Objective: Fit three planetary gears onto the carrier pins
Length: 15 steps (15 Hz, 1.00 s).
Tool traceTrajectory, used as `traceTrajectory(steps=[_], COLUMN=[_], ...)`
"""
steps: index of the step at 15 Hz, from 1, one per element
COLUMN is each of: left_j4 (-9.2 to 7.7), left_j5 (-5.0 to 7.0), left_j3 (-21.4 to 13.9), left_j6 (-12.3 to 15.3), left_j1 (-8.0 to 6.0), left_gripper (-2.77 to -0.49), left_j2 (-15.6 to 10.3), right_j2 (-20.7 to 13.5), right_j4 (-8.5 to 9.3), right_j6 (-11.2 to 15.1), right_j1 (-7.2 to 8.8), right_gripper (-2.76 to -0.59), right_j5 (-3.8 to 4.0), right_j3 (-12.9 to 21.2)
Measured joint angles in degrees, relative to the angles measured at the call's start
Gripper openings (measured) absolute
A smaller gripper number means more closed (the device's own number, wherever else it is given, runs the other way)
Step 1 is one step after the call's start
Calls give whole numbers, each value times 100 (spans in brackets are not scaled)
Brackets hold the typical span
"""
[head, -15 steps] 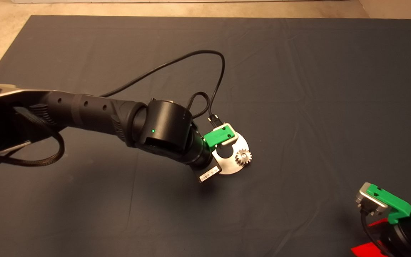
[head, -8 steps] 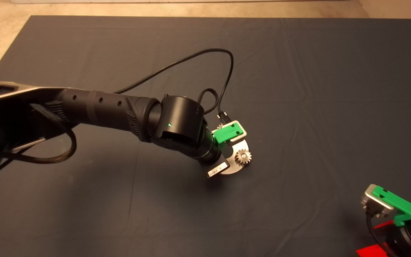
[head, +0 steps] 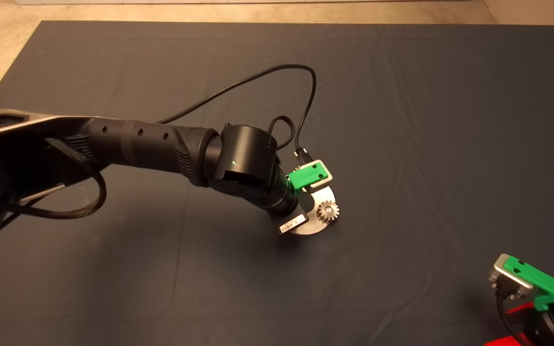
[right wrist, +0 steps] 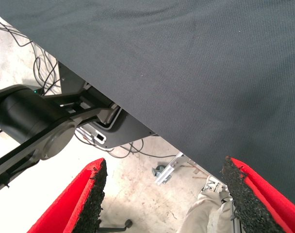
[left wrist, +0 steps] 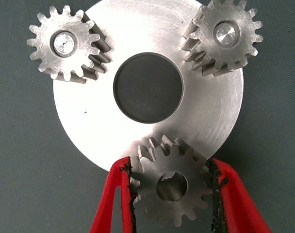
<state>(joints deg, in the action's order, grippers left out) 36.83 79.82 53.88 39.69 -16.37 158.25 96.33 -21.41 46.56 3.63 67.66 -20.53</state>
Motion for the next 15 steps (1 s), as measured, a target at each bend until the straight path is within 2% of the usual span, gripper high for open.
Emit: traceTrajectory(steps=[12,15], left_j4=[-84,-118], left_j5=[-48,-67], left_j3=[79,94], left_j6=[-149,-214], left_j1=[-11,-16], left_gripper=[-262,-262], left_j2=[-4,-5], right_j2=[0,0], right_j4=[0,0], right_j6=[-4,-4], right_j1=[0,0], right_gripper=[-160,-145], right_j5=[-16,-16], right_j3=[0,0])
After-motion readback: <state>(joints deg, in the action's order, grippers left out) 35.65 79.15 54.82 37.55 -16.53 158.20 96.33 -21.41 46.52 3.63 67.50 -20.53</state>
